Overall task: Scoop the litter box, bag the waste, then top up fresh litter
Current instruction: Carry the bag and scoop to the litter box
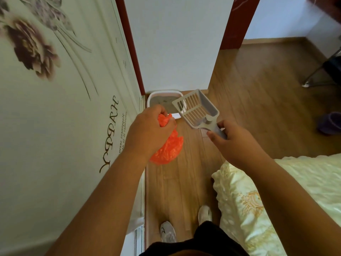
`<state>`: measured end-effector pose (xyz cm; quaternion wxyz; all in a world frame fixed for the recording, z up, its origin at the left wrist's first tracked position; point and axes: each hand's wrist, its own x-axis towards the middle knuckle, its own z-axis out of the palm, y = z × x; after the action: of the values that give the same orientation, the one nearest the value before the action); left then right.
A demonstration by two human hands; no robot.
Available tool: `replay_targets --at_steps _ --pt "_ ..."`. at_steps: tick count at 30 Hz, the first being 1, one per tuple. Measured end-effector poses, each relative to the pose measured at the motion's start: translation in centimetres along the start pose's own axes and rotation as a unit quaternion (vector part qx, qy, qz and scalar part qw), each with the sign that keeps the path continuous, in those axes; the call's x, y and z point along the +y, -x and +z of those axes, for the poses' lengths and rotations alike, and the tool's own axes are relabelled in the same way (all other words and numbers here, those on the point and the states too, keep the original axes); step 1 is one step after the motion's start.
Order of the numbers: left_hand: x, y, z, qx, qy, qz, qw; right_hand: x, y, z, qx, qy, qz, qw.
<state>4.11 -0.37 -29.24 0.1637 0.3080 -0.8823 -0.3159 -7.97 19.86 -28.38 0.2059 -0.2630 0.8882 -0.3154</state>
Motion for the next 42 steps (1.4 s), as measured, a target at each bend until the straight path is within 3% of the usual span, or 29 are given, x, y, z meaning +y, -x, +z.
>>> replay_targets --at_steps 8,22,42 --pt "-0.2 -6.0 1.8 0.005 -0.025 -0.03 0.999 0.6 -8.5 -0.5 -0.029 0.005 -0.019 0.999" --pt "5.6 -20.0 5.4 0.062 -0.059 -0.07 0.994 1.0 -26.4 -6.9 -0.08 0.013 -0.078 0.994" --pt "0.3 -37.8 7.1 0.011 -0.04 -0.055 0.998 -1.6 -40.4 -6.5 -0.081 -0.082 0.006 0.993"
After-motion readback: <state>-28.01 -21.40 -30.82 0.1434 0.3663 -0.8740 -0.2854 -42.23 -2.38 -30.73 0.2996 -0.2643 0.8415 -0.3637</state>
